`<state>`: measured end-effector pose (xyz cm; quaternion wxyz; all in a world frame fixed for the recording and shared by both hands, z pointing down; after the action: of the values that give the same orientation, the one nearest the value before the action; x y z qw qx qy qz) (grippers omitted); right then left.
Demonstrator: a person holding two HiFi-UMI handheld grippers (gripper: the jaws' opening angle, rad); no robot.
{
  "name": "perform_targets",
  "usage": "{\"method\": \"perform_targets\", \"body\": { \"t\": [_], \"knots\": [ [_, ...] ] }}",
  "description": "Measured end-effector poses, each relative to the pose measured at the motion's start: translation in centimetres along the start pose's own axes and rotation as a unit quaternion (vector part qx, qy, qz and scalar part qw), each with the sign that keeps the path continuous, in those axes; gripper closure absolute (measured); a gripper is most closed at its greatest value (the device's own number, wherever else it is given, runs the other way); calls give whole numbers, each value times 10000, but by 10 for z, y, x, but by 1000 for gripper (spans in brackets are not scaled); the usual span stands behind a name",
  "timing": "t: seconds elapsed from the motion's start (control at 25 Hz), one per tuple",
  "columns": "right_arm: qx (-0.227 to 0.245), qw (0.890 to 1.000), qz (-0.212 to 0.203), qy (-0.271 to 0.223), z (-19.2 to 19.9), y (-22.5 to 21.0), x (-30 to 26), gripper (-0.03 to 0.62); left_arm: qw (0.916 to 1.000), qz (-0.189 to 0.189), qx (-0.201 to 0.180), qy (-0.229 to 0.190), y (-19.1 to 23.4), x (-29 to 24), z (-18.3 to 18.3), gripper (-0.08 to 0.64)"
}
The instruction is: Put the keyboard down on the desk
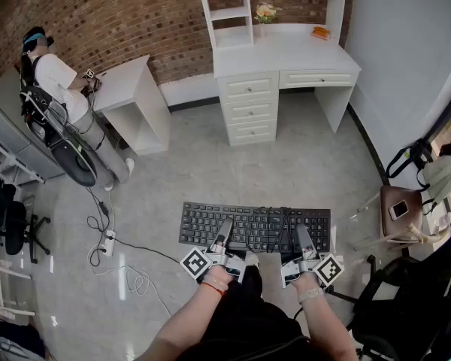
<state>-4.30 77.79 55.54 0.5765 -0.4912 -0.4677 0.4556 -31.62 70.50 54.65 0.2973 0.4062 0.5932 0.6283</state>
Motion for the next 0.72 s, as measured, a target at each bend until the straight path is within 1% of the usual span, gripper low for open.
{"method": "perform_targets", "body": {
  "t": [0.12,0.32,0.48,0.72],
  "knots": [
    [-23,10000,73,-6,-6,-3,-6,520,10000,-28,-25,17,3,-9,0,483],
    [-30,10000,76,-29,-15,-8,-22,520,9999,-109,-47,62,10,-26,-3,483],
    [-47,9999,92,-52,-24,-13,-40,520,10000,-68,2,61,16,-48,-7,483],
    [140,9998,125,-97,-35,-16,-80,518,9998,-91,105,140,26,-86,-26,483]
  ]
}}
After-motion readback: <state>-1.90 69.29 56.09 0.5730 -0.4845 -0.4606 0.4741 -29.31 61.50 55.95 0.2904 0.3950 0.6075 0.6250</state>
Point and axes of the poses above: the fingertips, and each gripper's own axes: x backward along the fingers, y to its left, z out of its underside, the point moved 9 cm from there along x, backward along the fingers, and after that the axes turned 2 degrees about -x, right-handed, at the moved point
